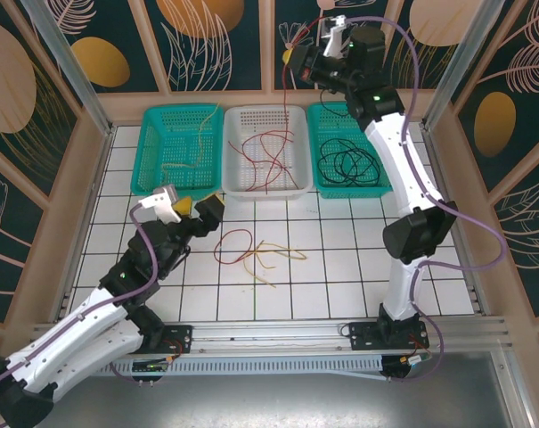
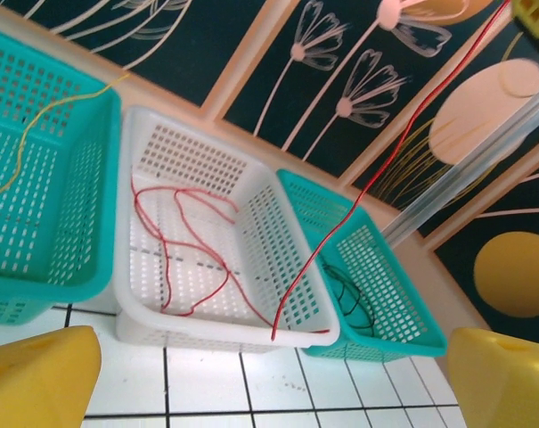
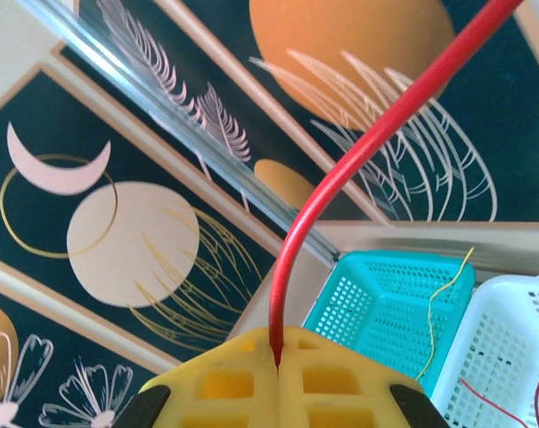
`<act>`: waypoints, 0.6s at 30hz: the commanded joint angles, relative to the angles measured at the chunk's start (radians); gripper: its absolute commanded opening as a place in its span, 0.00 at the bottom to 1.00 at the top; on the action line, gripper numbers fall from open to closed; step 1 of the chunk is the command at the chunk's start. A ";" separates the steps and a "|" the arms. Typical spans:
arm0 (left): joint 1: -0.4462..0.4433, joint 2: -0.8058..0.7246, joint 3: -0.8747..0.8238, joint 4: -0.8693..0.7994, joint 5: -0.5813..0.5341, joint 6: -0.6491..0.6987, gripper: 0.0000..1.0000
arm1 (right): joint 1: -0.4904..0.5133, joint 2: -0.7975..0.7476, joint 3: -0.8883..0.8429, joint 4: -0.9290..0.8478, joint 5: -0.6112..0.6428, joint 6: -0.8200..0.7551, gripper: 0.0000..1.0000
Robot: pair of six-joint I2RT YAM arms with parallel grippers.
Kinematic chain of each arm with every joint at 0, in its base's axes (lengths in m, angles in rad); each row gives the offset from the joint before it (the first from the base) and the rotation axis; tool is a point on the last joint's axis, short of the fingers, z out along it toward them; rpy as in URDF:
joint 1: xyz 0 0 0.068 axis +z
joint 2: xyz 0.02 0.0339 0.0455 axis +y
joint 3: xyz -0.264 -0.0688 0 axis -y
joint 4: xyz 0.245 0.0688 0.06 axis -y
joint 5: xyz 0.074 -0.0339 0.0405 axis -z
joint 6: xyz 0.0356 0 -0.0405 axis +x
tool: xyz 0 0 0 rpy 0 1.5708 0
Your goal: Untangle the cables
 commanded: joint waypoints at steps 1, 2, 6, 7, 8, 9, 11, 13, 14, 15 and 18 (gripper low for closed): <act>-0.002 0.055 0.083 -0.106 -0.010 -0.037 0.98 | 0.050 0.035 -0.036 0.007 0.007 -0.060 0.00; -0.001 0.067 0.094 -0.110 -0.011 -0.040 0.98 | 0.059 0.044 -0.048 0.013 0.002 -0.058 0.00; -0.001 0.081 0.113 -0.100 -0.019 -0.048 0.99 | 0.078 0.057 -0.110 0.062 -0.028 -0.042 0.00; -0.001 0.083 0.116 -0.097 -0.020 -0.046 0.99 | 0.081 0.053 -0.138 0.095 -0.046 -0.030 0.00; -0.001 0.086 0.120 -0.095 -0.020 -0.044 0.99 | 0.081 0.049 -0.164 0.131 -0.065 -0.014 0.00; -0.001 0.088 0.124 -0.095 -0.019 -0.045 0.98 | 0.081 0.046 -0.184 0.155 -0.074 -0.002 0.00; -0.001 0.097 0.130 -0.093 -0.016 -0.047 0.99 | 0.081 0.047 -0.198 0.184 -0.095 0.015 0.00; -0.001 0.105 0.133 -0.092 -0.013 -0.054 0.99 | 0.080 0.052 -0.195 0.203 -0.115 0.033 0.00; -0.001 0.109 0.135 -0.091 -0.013 -0.061 0.99 | 0.079 0.052 -0.194 0.219 -0.124 0.049 0.00; -0.001 0.112 0.136 -0.090 -0.013 -0.064 0.98 | 0.078 0.053 -0.196 0.237 -0.137 0.068 0.00; 0.000 0.125 0.138 -0.089 -0.013 -0.079 0.99 | 0.064 0.051 -0.208 0.339 -0.180 0.155 0.00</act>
